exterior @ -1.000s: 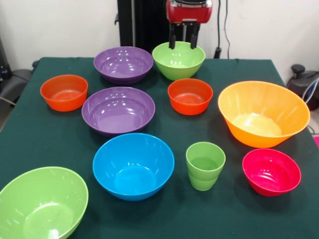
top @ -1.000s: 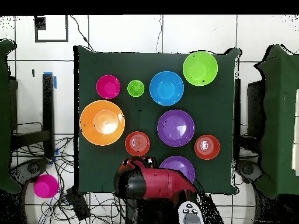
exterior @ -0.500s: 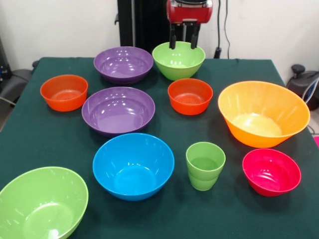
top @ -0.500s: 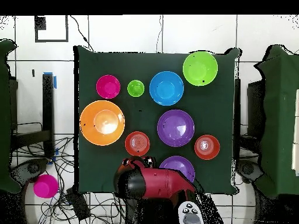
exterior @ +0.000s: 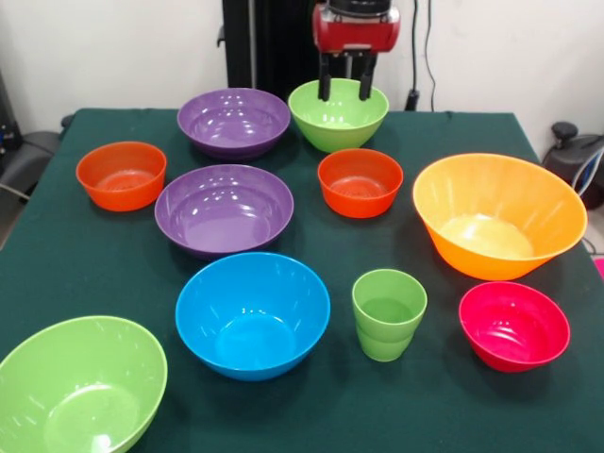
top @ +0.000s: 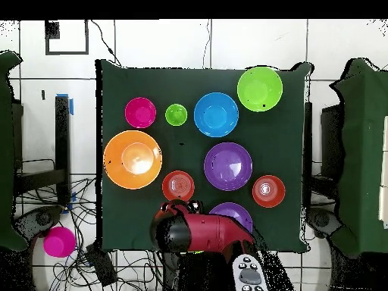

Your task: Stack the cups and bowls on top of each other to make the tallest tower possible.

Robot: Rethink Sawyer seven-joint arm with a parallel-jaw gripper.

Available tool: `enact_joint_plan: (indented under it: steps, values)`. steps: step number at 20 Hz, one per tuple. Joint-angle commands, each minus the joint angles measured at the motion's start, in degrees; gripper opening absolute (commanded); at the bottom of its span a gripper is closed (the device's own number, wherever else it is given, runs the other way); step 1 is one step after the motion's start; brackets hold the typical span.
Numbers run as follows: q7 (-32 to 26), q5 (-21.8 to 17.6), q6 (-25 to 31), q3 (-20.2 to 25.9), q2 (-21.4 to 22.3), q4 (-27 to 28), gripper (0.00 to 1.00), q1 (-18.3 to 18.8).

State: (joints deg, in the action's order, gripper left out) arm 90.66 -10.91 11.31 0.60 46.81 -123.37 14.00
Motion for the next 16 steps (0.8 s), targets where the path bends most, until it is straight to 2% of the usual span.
enact_joint_plan:
  steps: [1, 6, 9, 13, 15, 16]
  values:
    - [2.91, -4.25, -3.91, 3.29, -9.77, 8.47, 1.00, 2.81]
    - [3.83, -5.23, -6.14, 4.60, -12.40, 8.36, 1.00, 4.62]
    - [3.37, -5.44, -4.36, 6.87, -10.74, 6.09, 1.00, 4.86]
    - [3.59, -3.98, 0.02, 9.75, -6.25, 3.16, 1.00, 3.61]
    - [2.96, -2.91, 0.88, 14.63, -6.04, 1.93, 1.00, 5.98]
    - [2.45, -2.25, 3.11, 14.95, -6.06, 2.22, 1.00, 6.11]
